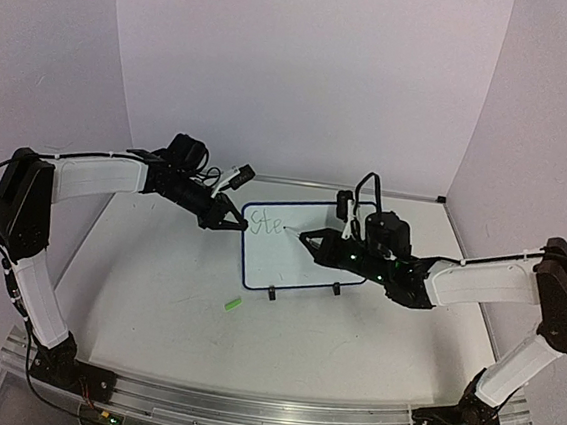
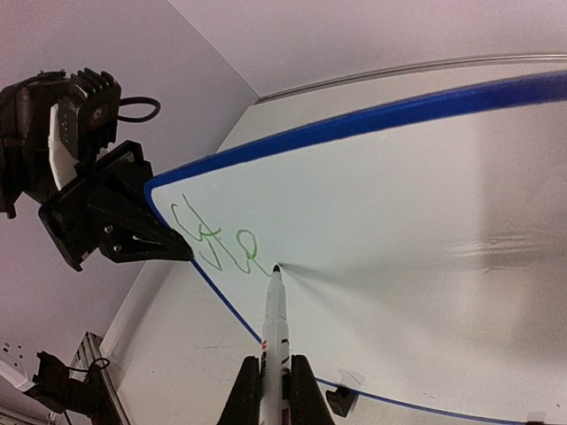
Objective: Write a sentence on the whiteboard
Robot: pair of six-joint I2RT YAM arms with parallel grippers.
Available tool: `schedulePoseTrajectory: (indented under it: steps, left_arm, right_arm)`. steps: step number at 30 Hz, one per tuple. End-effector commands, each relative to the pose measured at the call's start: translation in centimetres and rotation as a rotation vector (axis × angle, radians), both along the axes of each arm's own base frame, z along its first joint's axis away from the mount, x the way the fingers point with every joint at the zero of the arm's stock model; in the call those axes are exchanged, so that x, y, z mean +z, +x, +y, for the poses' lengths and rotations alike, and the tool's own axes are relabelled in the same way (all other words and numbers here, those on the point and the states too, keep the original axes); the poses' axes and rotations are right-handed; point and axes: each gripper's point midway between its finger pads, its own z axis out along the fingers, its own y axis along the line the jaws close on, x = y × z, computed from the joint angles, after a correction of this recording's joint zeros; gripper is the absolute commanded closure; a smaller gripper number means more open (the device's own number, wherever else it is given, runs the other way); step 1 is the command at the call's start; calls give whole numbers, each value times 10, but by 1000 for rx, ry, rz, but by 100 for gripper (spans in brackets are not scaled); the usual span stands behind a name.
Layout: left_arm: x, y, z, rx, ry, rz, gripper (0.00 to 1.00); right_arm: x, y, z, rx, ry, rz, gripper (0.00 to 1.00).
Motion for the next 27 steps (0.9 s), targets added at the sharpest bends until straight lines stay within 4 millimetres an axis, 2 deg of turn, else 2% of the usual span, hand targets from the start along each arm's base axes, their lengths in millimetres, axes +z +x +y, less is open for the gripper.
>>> schedulePoseTrajectory:
  steps: [1, 27]
  left_arm:
    - [2, -1, -1, 2, 41, -28, 100]
    - [1, -2, -1, -2, 50, -33, 100]
  right_arm:
    - [29, -3, -5, 5, 36, -64, 100]
    - [25, 14, 4, -29, 18, -65, 100]
